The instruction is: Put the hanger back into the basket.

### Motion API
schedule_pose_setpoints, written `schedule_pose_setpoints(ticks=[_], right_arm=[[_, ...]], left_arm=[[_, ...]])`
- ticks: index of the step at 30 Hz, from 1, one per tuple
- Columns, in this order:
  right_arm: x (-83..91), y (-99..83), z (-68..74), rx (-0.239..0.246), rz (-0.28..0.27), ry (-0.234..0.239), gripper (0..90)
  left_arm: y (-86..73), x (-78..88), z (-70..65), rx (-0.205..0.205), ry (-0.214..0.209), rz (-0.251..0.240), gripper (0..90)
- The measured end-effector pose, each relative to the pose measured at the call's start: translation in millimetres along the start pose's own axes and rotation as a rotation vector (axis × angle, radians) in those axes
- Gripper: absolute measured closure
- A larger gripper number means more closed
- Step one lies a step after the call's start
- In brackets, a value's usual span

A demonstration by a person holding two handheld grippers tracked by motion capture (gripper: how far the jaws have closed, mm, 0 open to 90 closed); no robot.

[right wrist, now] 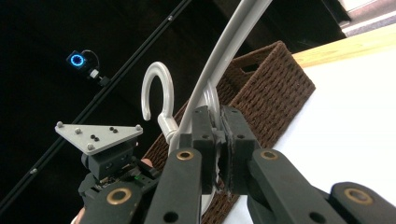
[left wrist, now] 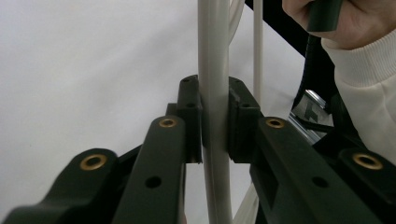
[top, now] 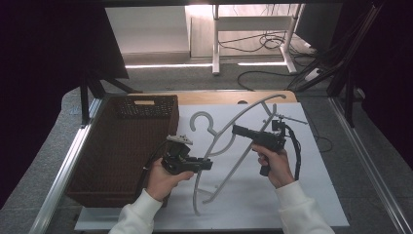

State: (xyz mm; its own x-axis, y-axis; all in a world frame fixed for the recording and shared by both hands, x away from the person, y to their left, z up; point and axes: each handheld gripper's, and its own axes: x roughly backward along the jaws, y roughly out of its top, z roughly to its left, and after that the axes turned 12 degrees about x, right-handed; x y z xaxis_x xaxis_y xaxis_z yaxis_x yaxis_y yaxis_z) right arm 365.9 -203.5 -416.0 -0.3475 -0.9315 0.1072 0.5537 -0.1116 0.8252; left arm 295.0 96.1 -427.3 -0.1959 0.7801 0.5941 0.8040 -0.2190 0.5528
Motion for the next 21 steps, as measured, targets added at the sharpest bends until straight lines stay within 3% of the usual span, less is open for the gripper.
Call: schedule_pose_setpoints(ticks=[9, 21], right_arm=[[-2.0, -0.8, 1.2, 0.031, -0.006, 0.006, 84.2], [-4.2, -2.9, -1.8, 0.016, 0.025, -0.024, 80.5]], left_arm=[[0.8, 9.8, 2.2, 0.030, -0.015, -0.025, 80.4], [1.5, 23.0, 10.3, 0.078, -0.058, -0.085, 80.6]])
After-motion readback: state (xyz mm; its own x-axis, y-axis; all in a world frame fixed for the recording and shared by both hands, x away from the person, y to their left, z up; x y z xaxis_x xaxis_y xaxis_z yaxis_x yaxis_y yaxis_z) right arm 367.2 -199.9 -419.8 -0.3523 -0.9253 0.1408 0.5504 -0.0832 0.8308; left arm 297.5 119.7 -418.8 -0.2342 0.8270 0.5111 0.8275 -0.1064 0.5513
